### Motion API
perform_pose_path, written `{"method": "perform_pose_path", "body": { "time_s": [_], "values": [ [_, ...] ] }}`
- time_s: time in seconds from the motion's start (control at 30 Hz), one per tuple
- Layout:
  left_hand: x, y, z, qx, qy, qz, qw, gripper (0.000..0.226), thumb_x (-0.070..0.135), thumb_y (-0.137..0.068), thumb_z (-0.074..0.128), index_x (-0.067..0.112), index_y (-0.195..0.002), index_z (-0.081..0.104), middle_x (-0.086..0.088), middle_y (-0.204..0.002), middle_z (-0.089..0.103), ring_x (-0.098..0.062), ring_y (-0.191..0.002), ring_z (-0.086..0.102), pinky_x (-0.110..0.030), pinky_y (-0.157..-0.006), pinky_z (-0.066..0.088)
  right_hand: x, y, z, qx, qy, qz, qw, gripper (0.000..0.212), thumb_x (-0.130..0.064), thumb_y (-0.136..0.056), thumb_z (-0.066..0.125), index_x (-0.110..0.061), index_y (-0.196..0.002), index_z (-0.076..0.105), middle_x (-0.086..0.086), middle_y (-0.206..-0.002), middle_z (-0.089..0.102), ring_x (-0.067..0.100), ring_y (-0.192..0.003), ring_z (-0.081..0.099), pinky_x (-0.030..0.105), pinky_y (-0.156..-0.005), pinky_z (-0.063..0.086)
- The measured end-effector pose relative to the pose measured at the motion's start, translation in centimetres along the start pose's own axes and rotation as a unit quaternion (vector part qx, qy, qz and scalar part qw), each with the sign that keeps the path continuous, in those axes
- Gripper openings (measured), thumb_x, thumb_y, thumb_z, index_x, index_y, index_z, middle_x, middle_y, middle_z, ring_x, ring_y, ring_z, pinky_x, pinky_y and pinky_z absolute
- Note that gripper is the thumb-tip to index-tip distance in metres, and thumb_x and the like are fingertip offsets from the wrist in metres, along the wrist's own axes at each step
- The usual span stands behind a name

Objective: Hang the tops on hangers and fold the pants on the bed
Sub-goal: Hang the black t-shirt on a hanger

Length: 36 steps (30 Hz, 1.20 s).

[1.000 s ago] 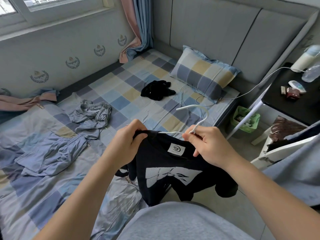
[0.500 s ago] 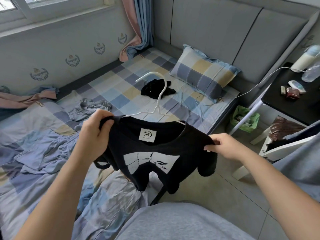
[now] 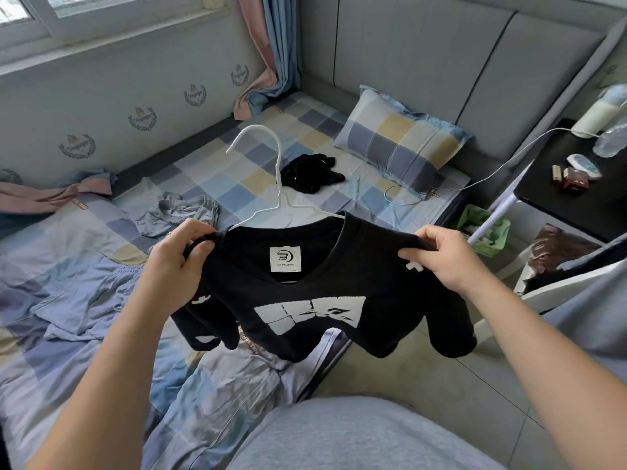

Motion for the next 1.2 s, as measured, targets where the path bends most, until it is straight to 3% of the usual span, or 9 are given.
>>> {"method": "perform_pose_path", "body": {
  "time_s": [0.23, 0.3, 0.43, 0.57, 0.73, 0.83, 0.93, 1.03, 1.2],
  "values": [
    [1.1, -0.6, 0.1, -0.021, -0.02, 0.039, 0.999, 0.019, 0.007, -0.097, 0.059, 0.024, -0.103, 0.062, 0.02, -0.089, 0.061, 0.0, -0.081, 0.052, -0.026, -0.074, 0.041, -1.3, -0.4, -1.0, -0.057, -0.172, 0.027, 0.983, 0.007, -0.003, -0.091, 0.066, -0.006, -0.084, 0.068, 0.001, -0.068, 0.072, 0.011, -0.06, 0.067, 0.022, -0.058, 0.055],
    [1.5, -0.8, 0.7, -0.024, -0.034, 0.058, 0.997, 0.019, 0.002, -0.097, 0.058, 0.019, -0.104, 0.062, 0.015, -0.091, 0.06, -0.012, -0.088, 0.052, -0.029, -0.079, 0.039, -1.9, -0.4, -1.6, -0.028, -0.14, -0.021, 0.99, 0.009, -0.003, -0.091, 0.067, -0.009, -0.085, 0.07, -0.001, -0.071, 0.072, 0.011, -0.065, 0.067, 0.022, -0.064, 0.056],
    [1.3, -0.9, 1.1, 0.017, -0.001, 0.019, 1.0, 0.022, 0.005, -0.099, 0.055, 0.027, -0.101, 0.057, 0.007, -0.092, 0.062, -0.014, -0.09, 0.055, -0.023, -0.075, 0.041, -3.6, 1.1, -1.6, 0.024, -0.011, -0.146, 0.989, 0.022, -0.004, -0.086, 0.074, -0.024, -0.078, 0.069, -0.005, -0.075, 0.066, 0.007, -0.07, 0.061, 0.018, -0.071, 0.049],
    [1.7, -0.6, 0.7, 0.042, 0.068, 0.012, 0.997, 0.036, 0.005, -0.099, 0.055, 0.041, -0.097, 0.055, 0.021, -0.089, 0.064, 0.005, -0.084, 0.057, -0.013, -0.072, 0.042, -3.4, 2.8, -1.7, 0.049, 0.11, -0.211, 0.97, 0.031, -0.004, -0.081, 0.078, -0.027, -0.079, 0.058, -0.022, -0.116, 0.059, 0.009, -0.115, 0.059, 0.031, -0.105, 0.042],
    [2.9, -0.9, 0.8, 0.035, 0.089, 0.04, 0.995, 0.042, 0.002, -0.098, 0.056, 0.043, -0.095, 0.057, 0.007, -0.095, 0.065, -0.014, -0.089, 0.06, -0.029, -0.076, 0.047, -1.3, 3.5, -1.5, 0.009, 0.011, -0.099, 0.995, 0.032, -0.018, -0.082, 0.081, -0.028, -0.097, 0.054, -0.008, -0.094, 0.069, 0.007, -0.093, 0.065, 0.021, -0.089, 0.048],
    [3.7, -1.4, 1.5, 0.014, 0.1, 0.054, 0.993, 0.042, 0.002, -0.098, 0.057, 0.043, -0.096, 0.059, 0.0, -0.099, 0.067, -0.024, -0.094, 0.062, -0.041, -0.082, 0.051, -1.4, 3.9, -1.5, 0.032, 0.024, -0.118, 0.992, 0.019, -0.017, -0.09, 0.072, -0.034, -0.099, 0.068, -0.012, -0.09, 0.071, 0.003, -0.088, 0.065, 0.02, -0.085, 0.048],
    [4.9, -2.0, 2.9, -0.024, 0.108, 0.064, 0.992, 0.033, 0.004, -0.098, 0.057, 0.037, -0.098, 0.062, 0.003, -0.099, 0.067, -0.026, -0.097, 0.062, -0.053, -0.083, 0.053, -1.1, 4.8, -2.1, 0.067, 0.048, -0.132, 0.988, 0.013, -0.011, -0.092, 0.071, -0.024, -0.094, 0.074, -0.012, -0.087, 0.073, 0.006, -0.083, 0.067, 0.023, -0.078, 0.051],
    [6.8, -2.3, 5.0, -0.072, 0.106, 0.087, 0.988, 0.033, 0.005, -0.098, 0.057, 0.038, -0.096, 0.062, 0.013, -0.095, 0.065, -0.019, -0.092, 0.062, -0.042, -0.078, 0.052, -0.2, 6.1, -2.9, 0.078, 0.087, -0.133, 0.984, 0.004, -0.013, -0.092, 0.071, -0.015, -0.092, 0.074, -0.004, -0.086, 0.07, 0.014, -0.084, 0.065, 0.03, -0.077, 0.05],
    [10.7, -2.4, 10.6, -0.173, 0.055, 0.162, 0.97, 0.027, 0.007, -0.099, 0.055, 0.033, -0.101, 0.062, 0.023, -0.098, 0.062, -0.002, -0.096, 0.055, -0.016, -0.085, 0.042, 2.1, 10.2, -4.9, 0.103, 0.1, -0.11, 0.984, 0.013, -0.005, -0.093, 0.067, -0.017, -0.088, 0.069, -0.008, -0.081, 0.065, 0.009, -0.08, 0.061, 0.017, -0.072, 0.044]
  ]
}}
Point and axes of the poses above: each hand's wrist, its own y-axis away from the middle knuckle, its own z-axis out of the palm, x = y × z, the point moved 6 cm from there along -y, towards the middle knuckle
